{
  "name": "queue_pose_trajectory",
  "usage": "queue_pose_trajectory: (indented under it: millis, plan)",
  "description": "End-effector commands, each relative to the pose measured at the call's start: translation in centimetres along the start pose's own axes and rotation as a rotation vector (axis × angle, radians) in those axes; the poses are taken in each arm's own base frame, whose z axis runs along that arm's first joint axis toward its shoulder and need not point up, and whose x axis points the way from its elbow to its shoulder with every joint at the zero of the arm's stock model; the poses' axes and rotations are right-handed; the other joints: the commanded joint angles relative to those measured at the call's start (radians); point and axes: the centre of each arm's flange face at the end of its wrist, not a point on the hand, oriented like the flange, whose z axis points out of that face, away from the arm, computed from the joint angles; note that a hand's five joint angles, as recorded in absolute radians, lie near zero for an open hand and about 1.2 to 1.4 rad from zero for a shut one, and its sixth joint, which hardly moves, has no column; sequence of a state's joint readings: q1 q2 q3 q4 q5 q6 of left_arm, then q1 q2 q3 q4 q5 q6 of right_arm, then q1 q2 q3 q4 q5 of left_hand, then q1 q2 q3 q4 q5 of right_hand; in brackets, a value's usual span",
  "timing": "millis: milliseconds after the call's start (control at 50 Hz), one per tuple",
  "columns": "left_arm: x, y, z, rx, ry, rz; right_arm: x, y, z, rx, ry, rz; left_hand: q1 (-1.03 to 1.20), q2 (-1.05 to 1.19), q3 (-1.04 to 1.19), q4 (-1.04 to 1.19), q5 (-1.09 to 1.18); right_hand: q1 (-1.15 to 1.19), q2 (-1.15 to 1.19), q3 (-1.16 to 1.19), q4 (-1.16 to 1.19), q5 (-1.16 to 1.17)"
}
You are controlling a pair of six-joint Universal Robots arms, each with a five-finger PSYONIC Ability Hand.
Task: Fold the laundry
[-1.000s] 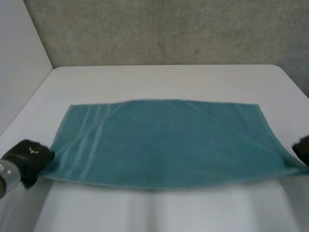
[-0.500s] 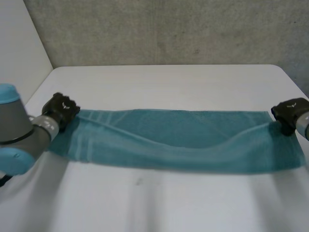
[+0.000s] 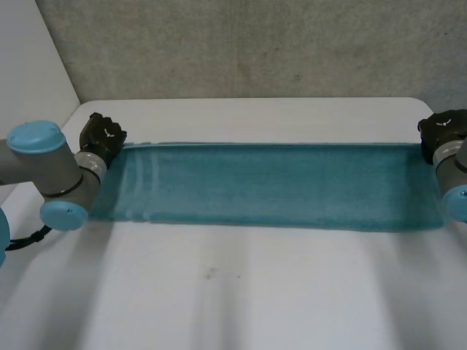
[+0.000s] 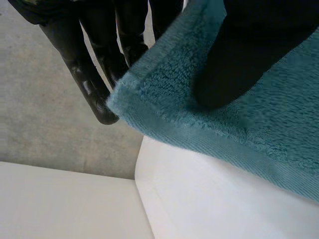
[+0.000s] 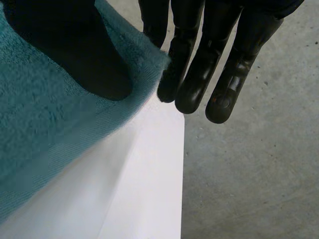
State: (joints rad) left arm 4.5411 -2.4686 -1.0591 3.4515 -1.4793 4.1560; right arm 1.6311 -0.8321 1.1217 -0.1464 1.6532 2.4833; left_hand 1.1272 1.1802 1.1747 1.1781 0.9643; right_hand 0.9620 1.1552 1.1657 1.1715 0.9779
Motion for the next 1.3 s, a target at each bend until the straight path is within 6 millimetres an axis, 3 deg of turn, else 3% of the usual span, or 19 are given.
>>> queue_pose_trajectory:
  millis: [20,140,200,300,360,460,540,640,840,1060,1300]
  plan:
    - [1.7,-1.6,-0.8,0.111,-0.005,0.006,-1.8,0.7,0.3,-0.016,-0.028,-0.003,-0.953,-1.006,-1.000,-1.004,-0.964,-0.787,-0.981,-0.991,-0.997,-0.978]
    - [1.2,-3.1,-1.7,0.188,-0.010,0.013,-1.4,0.4,-0.2,-0.018,-0.018,0.005,-0.953,-1.006,-1.000,-1.004,-0.964,-0.787,-0.981,-0.991,-0.997,-0.978]
    - [0.4,-3.6,-2.3,0.196,-0.022,0.014,0.8,-1.5,-1.1,0.021,0.019,0.033,-0.953,-1.006,-1.000,-1.004,-0.964,-0.787,-0.981,-0.991,-0.997,-0.978]
    - [-0.9,-4.3,-4.0,0.195,-0.026,0.012,3.2,-4.5,-4.2,0.098,0.022,0.081,-0.953,-1.006,-1.000,-1.004,-0.964,-0.787,-0.981,-0.991,-0.997,-0.978]
    - [-1.8,-4.4,-5.5,0.179,-0.027,0.010,4.1,-4.9,-5.7,0.121,-0.022,0.086,-0.953,-1.006,-1.000,-1.004,-0.964,-0.787,-0.981,-0.991,-0.997,-0.978]
    - [-2.4,-3.9,-8.6,0.138,-0.001,-0.002,5.3,-3.8,-7.0,0.086,-0.078,0.093,-0.953,-1.006,-1.000,-1.004,-0.964,-0.787,-0.981,-0.991,-0.997,-0.978]
    - [-1.7,-3.6,-11.0,0.110,0.041,-0.030,4.4,-0.5,-9.2,-0.027,-0.290,0.137,-0.953,-1.006,-1.000,-1.004,-0.964,-0.787,-0.981,-0.991,-0.997,-0.978]
    - [-1.3,-3.7,-13.3,0.091,0.075,-0.154,4.5,1.4,-9.4,-0.073,-0.342,0.170,-0.953,-1.006,-1.000,-1.004,-0.964,-0.704,-0.897,-0.908,-0.913,-0.894]
    - [-1.2,-3.3,-14.3,0.048,0.108,-0.344,2.5,6.1,-7.2,-0.107,-0.412,0.222,-0.937,-0.990,-0.985,-0.988,-0.949,-0.419,-0.613,-0.623,-0.629,-0.610]
    - [-1.6,-2.6,-14.1,0.033,0.099,-0.353,3.0,6.7,-6.6,-0.101,-0.386,0.222,-0.931,-0.984,-0.979,-0.982,-0.943,-0.249,-0.442,-0.452,-0.458,-0.439]
    - [-1.4,-2.8,-14.1,0.037,0.104,-0.353,2.2,8.0,-5.9,-0.126,-0.394,0.226,-0.931,-0.984,-0.979,-0.982,-0.943,-0.184,-0.377,-0.388,-0.394,-0.375]
